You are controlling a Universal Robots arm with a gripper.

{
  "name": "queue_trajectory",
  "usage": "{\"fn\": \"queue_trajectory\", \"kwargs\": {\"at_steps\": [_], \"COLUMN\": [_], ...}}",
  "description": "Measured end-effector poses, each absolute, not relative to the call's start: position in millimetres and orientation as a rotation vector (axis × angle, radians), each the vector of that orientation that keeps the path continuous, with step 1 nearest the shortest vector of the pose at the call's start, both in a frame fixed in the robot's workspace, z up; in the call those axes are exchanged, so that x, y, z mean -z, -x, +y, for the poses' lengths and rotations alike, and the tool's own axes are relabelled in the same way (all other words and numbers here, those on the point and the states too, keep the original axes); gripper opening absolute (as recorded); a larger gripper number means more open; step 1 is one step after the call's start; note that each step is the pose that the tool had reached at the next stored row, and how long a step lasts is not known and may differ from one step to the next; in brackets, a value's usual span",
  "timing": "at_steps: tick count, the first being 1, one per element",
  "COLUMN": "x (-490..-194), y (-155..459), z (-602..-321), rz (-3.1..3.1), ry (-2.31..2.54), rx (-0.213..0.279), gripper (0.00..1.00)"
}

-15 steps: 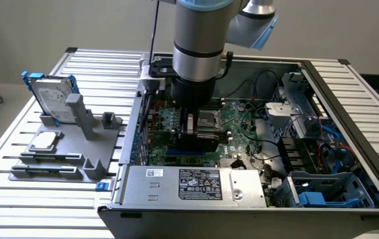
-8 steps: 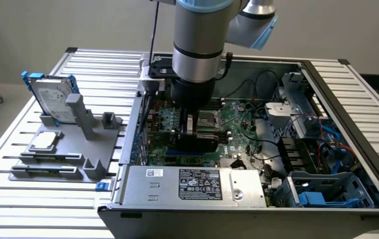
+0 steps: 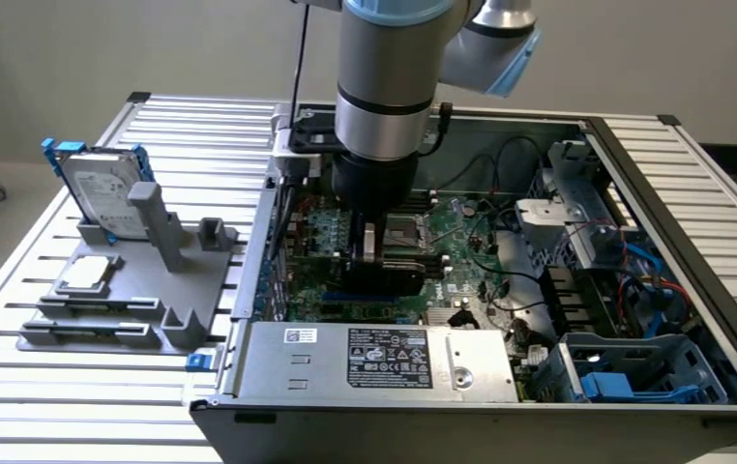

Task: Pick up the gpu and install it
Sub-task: 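Insert the gpu into the slot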

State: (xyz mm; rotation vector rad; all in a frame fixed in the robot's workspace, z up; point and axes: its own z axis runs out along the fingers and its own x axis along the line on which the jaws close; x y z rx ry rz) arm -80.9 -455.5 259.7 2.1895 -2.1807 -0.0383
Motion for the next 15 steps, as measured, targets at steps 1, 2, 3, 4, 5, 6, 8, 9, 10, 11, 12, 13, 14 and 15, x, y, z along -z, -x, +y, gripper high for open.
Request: {"fn": "queue_trajectory", "kwargs": {"at_steps": [1,2,3,4,5,6,8,9,10,11,12,13,14,15], "x": [-259.6,-259.6,-259.2,-259.1,-259.3,-259.5,-259.3,-259.2,-259.0,-258.9,-258.6,-258.3,-257.9,-257.6], "y": [81.0,81.2,81.7,82.2,82.8,83.0,83.1,83.1,83.2,83.2,83.2,83.2,83.2,83.2], "z": [-455.5,-455.5,-455.4,-455.4,-455.5,-455.5,-455.5,-455.6,-455.7,-455.9,-456.0,-456.1,-456.2,-456.4], "rz": [-2.181,-2.181,-2.182,-2.182,-2.182,-2.182,-2.182,-2.182,-2.183,-2.183,-2.184,-2.185,-2.185,-2.186], "ry": [-2.19,-2.19,-2.191,-2.191,-2.191,-2.191,-2.191,-2.191,-2.192,-2.192,-2.193,-2.194,-2.195,-2.196], "rx": [0.039,0.039,0.04,0.04,0.04,0.041,0.042,0.042,0.043,0.044,0.046,0.048,0.049,0.051], "gripper": [0.27,0.27,0.27,0.27,0.27,0.27,0.27,0.27,0.27,0.27,0.27,0.27,0.27,0.27]}}
